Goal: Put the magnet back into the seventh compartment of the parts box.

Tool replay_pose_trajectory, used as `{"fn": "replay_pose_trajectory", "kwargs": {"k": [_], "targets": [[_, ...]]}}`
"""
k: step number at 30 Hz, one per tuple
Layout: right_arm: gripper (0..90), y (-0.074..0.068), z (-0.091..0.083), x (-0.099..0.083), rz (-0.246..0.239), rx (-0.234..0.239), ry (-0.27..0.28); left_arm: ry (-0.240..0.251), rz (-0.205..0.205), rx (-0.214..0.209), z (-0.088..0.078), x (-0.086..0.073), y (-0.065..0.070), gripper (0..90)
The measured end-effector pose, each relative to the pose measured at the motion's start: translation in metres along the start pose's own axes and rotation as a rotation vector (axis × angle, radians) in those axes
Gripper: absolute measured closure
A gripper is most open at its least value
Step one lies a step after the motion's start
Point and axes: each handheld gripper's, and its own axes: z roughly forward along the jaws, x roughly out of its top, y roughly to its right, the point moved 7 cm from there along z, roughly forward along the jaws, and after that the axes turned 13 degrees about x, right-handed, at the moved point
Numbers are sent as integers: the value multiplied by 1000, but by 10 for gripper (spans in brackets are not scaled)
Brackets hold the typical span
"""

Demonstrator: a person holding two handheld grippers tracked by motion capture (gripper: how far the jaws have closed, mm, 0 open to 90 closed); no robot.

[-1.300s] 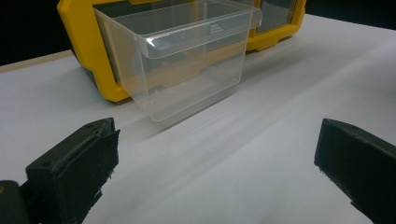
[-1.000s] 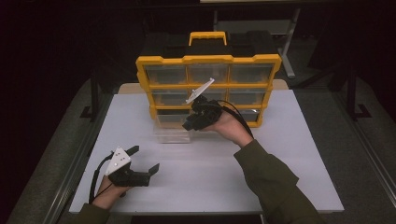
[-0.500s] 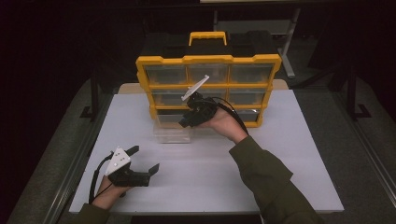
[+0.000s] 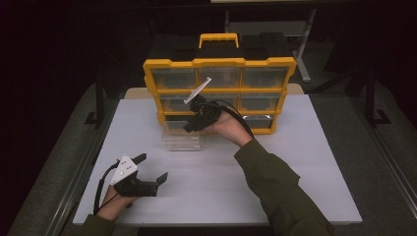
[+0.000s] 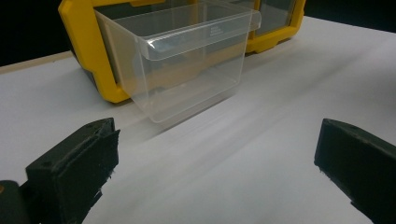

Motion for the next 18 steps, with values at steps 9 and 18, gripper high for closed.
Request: {"fn": "replay_pose_trajectory", "kwargs": {"k": [9, 18], "targets": [[617, 2, 10, 1, 15, 7, -29, 0, -1, -1, 0, 0, 0, 0], [618, 2, 15, -3, 77, -2, -65, 1, -7, 0, 0, 0, 0, 0]]}}
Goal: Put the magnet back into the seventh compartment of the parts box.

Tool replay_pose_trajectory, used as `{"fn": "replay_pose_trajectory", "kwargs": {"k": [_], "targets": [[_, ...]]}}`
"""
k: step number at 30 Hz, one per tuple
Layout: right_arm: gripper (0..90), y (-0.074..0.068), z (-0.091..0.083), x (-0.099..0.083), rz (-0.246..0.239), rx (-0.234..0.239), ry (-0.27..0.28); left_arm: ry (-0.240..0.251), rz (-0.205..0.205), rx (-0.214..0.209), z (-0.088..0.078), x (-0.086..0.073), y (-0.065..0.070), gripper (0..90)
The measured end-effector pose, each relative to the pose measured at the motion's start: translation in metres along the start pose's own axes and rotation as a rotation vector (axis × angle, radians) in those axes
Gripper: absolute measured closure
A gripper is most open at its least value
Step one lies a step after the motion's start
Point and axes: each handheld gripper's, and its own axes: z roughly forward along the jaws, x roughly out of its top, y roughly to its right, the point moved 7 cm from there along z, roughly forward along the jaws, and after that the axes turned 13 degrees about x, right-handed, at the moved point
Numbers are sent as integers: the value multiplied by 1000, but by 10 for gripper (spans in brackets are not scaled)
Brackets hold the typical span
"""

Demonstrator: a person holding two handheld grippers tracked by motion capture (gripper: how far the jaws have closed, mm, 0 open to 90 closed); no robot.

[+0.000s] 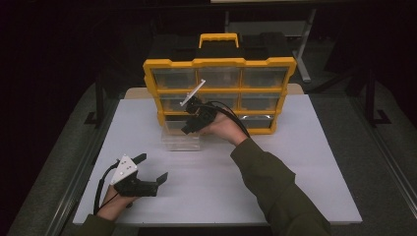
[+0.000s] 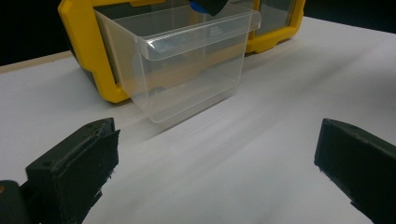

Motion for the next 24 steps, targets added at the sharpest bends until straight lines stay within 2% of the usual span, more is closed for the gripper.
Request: {"fn": "replay_pose_trajectory", "kwargs": {"k": [2, 3, 4, 7, 8, 11, 12, 14, 15, 16, 24], "targets": [[617, 5, 2, 3, -67, 2, 21, 1, -1, 0, 0, 0, 0, 0], [617, 5, 2, 3, -68, 2, 21, 1, -1, 0, 0, 0, 0, 0], [614, 1, 0, -1, 6, -1, -3, 1, -1, 0, 0, 0, 0, 0], [597, 1, 0, -1, 5, -3, 0, 1, -1, -1, 0, 0, 0, 0], [553, 1, 0, 0, 5, -2, 7, 2, -2, -1, 0, 0, 0, 0], [547, 1, -2, 0, 12, 1, 14, 2, -2, -2, 0, 0, 0, 0], [559, 0, -2, 0, 21, -2, 11, 1, 0, -1, 0, 0, 0, 0], [594, 1, -2, 1, 1, 4, 19, 1, 0, -2, 0, 0, 0, 0], [616, 5, -2, 3, -52, 4, 37, 1, 1, -1, 0, 0, 0, 0], [639, 6, -2, 4, -66, 3, 46, 2, -1, -2, 0, 0, 0, 0], [787, 2, -8, 4, -62, 33, 56, -5, 10, -3, 0, 0, 0, 0]]}}
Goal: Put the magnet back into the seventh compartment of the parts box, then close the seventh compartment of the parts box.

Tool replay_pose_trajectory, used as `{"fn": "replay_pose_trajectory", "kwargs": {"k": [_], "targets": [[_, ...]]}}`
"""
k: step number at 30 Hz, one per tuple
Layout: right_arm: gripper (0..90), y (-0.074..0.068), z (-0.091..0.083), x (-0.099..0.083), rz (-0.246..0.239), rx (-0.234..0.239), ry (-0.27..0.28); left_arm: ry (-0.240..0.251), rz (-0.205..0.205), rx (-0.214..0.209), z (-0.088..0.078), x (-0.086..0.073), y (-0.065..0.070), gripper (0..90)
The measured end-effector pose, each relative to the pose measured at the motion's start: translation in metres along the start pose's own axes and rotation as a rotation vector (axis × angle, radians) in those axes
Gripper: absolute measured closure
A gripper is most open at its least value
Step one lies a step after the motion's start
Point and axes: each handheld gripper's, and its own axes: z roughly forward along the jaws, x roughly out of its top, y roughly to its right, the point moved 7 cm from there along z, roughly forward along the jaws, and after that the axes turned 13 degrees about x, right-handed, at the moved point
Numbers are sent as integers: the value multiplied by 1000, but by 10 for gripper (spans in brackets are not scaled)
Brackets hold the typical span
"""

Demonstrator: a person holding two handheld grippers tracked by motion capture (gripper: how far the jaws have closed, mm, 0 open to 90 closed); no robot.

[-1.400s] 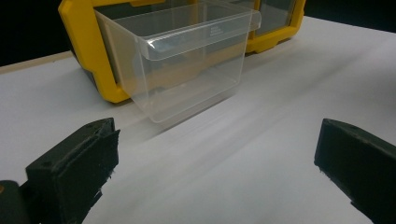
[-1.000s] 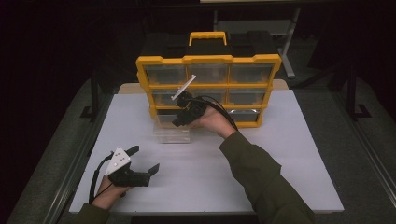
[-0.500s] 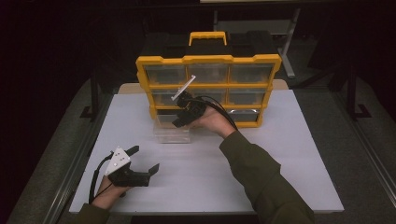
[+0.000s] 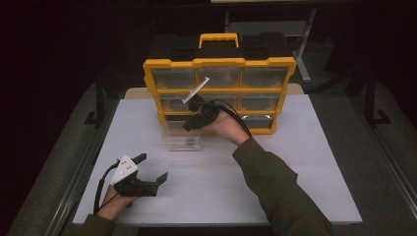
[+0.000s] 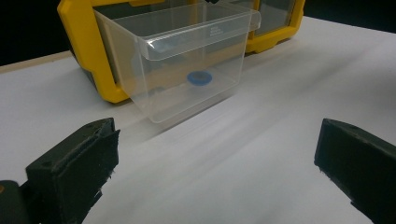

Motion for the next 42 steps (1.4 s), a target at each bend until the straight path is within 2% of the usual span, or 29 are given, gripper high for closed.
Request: {"fn": "replay_pose_trajectory", "kwargs": {"k": [5, 10, 21, 42], "targets": [[890, -5, 0, 0, -1, 31, 0, 2, -2, 1, 0, 0, 0, 0], [892, -12, 1, 1, -6, 70, 0, 3, -7, 2, 0, 0, 0, 0], [892, -26, 8, 1, -34, 112, -16, 6, -8, 1, 0, 1, 0, 0], [893, -31, 29, -10, -51, 144, -53, 6, -5, 0, 0, 0, 0, 0]]}}
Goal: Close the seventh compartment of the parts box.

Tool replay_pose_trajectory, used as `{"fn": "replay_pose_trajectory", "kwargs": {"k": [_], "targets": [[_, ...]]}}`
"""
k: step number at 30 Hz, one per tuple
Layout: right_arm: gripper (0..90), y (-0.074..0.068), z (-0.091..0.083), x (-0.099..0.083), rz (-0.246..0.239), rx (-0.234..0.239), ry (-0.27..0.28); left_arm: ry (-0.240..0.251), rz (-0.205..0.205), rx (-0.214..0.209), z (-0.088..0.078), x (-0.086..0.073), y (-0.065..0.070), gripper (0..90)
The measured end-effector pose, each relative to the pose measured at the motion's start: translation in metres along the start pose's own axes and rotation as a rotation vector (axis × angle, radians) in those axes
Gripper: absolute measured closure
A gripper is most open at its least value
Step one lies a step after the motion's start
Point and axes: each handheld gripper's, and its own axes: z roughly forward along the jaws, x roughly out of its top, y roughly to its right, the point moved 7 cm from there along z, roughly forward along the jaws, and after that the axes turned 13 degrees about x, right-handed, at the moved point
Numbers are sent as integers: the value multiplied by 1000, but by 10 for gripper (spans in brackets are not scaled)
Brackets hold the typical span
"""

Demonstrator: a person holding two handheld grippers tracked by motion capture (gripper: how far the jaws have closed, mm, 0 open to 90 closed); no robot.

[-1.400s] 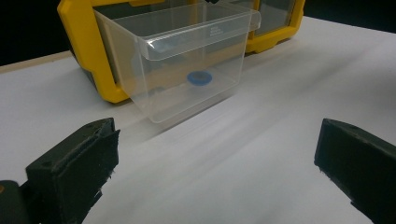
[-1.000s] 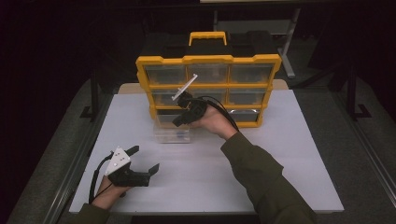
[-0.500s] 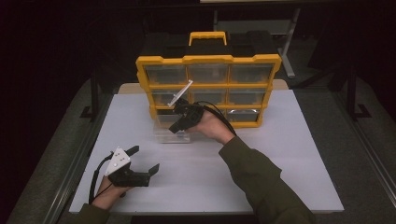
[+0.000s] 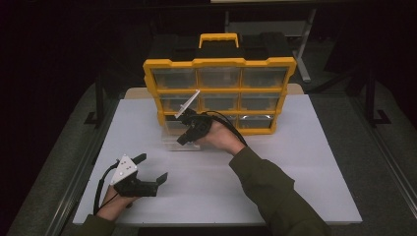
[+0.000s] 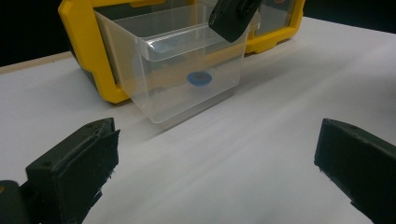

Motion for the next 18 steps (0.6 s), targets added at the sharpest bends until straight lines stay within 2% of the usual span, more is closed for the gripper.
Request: {"fn": "replay_pose_trajectory", "kwargs": {"k": [18], "targets": [[893, 2, 1, 0, -17, -12, 8, -3, 5, 0, 0, -1, 0, 0]]}}
